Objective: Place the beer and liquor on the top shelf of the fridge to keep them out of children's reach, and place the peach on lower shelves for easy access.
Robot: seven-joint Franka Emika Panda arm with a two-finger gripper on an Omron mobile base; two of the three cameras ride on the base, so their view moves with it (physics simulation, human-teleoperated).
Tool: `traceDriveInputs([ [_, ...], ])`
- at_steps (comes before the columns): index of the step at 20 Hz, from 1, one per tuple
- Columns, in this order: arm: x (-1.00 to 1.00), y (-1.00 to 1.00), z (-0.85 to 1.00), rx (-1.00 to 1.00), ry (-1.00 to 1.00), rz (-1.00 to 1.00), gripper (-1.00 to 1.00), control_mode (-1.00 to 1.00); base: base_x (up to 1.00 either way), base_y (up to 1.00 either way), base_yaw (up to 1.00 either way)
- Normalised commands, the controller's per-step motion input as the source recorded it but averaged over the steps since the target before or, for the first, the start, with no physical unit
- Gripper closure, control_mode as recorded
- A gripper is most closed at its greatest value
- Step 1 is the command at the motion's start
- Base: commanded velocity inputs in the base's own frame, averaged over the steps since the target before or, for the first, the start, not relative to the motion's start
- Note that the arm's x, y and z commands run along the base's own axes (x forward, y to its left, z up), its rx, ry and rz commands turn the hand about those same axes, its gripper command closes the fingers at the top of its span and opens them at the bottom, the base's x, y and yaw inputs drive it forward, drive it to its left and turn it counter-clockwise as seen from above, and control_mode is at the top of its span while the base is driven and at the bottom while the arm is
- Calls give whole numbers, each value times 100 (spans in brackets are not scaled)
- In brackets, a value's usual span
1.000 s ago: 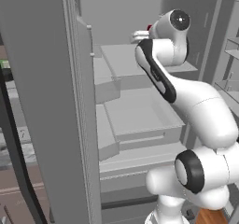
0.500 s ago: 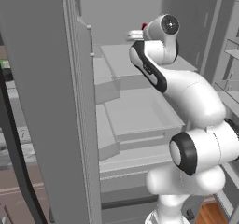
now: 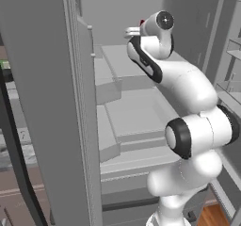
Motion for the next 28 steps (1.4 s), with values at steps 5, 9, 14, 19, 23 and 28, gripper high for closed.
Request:
traceDriveInputs([
  [5,25,1,-19,0,0,0,-100,-100,0,0,0],
  [9,0,1,-10,0,0,0,-100,-100,0,0,0],
  [14,-34,4,-1,-3,0,0,-100,-100,0,0,0],
  [19,-87,0,-5,-9,4,0,-100,-100,0,0,0],
  [23,-98,0,-23,-12,12,0,-100,-100,0,0,0],
  [28,-99,0,-57,-7,7,1,-100,-100,0,0,0],
])
